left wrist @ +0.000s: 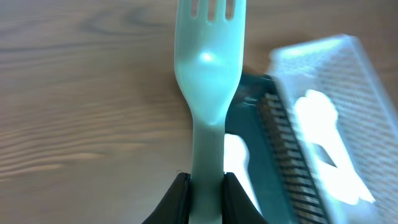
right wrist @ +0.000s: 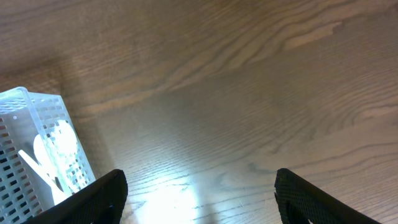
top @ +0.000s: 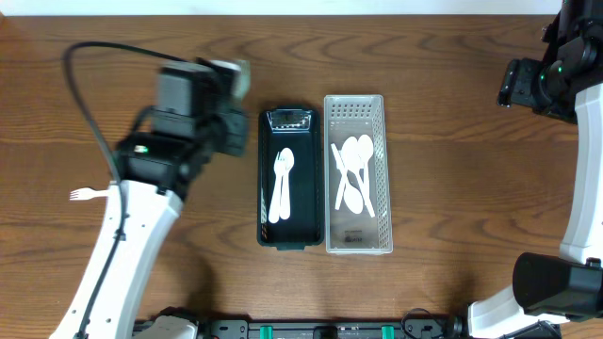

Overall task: Pack container
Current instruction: 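Place the fork into the green basket beside the spoons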

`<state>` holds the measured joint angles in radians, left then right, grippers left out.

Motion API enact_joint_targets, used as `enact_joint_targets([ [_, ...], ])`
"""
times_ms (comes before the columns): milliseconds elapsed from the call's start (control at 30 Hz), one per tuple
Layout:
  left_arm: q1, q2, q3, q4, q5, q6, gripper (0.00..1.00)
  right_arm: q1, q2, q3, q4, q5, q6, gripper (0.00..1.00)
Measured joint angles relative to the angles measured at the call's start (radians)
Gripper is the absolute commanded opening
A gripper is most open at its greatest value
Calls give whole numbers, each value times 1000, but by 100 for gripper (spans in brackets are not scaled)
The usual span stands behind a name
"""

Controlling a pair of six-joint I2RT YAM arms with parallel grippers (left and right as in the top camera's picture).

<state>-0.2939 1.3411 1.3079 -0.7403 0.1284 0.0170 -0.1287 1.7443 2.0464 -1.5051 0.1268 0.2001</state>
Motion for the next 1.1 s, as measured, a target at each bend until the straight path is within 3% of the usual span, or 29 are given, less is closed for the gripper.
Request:
enact_joint_targets([
  [200, -140, 119, 1, -61, 0, -143, 6, 0, 0, 0, -7, 0, 0, 79],
  [500, -193, 372, 0, -135, 0, -235, 6, 0, 0, 0, -21, 0, 0, 79],
  [533, -193, 394, 0, -135, 0, -240, 10, 0, 0, 0, -21, 0, 0, 79],
  [600, -193, 423, 0, -133, 0, -244, 37, 0, 0, 0, -22, 0, 0, 79],
  [667, -193, 444, 0, -124, 0, -248, 48, 0, 0, 0, -23, 0, 0, 79],
  [700, -193, 448, 0, -119, 0, -251, 52, 0, 0, 0, -23, 0, 0, 79],
  [1000, -193, 445, 6, -98, -38, -216, 54, 0, 0, 0, -24, 0, 0, 79],
  [1100, -193, 423, 53, -139, -102, -163, 76, 0, 0, 0, -23, 0, 0, 79],
])
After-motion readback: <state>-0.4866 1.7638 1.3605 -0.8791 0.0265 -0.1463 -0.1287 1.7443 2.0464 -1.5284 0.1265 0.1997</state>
